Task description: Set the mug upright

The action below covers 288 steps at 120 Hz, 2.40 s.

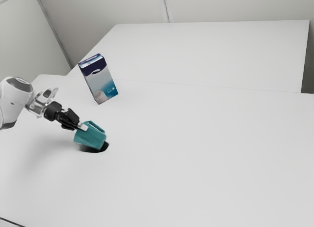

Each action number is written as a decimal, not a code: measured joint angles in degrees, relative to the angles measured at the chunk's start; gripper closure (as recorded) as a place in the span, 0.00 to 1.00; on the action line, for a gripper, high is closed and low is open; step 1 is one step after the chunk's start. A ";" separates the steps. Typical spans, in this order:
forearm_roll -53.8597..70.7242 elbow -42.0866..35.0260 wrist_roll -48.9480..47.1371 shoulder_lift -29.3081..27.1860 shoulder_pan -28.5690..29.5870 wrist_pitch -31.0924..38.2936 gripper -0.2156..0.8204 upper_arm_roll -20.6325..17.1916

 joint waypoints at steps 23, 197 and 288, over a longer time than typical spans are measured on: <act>-0.06 -0.27 0.59 -2.68 -1.98 -0.32 0.95 0.05; 50.99 -0.69 -46.36 -6.57 -13.11 22.88 0.96 -22.36; 49.81 14.01 -52.25 -16.99 -13.49 8.29 0.23 -22.50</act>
